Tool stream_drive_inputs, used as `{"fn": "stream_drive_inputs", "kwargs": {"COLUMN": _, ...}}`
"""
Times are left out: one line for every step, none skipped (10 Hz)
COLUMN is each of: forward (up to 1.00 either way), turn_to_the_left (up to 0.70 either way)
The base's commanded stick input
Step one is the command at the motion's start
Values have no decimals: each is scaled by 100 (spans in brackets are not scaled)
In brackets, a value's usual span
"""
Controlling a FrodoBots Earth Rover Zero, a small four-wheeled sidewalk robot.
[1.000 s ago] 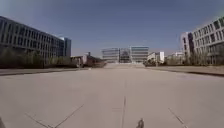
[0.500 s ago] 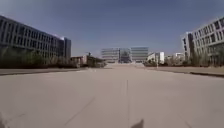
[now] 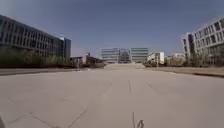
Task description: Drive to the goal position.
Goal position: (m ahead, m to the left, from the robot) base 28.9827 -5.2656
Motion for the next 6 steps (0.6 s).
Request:
{"fn": "stream_drive_inputs", "kwargs": {"forward": 70, "turn_to_the_left": 2}}
{"fn": "stream_drive_inputs", "kwargs": {"forward": 70, "turn_to_the_left": 2}}
{"fn": "stream_drive_inputs", "kwargs": {"forward": 70, "turn_to_the_left": -11}}
{"fn": "stream_drive_inputs", "kwargs": {"forward": 70, "turn_to_the_left": -35}}
{"fn": "stream_drive_inputs", "kwargs": {"forward": 70, "turn_to_the_left": -35}}
{"fn": "stream_drive_inputs", "kwargs": {"forward": 70, "turn_to_the_left": -35}}
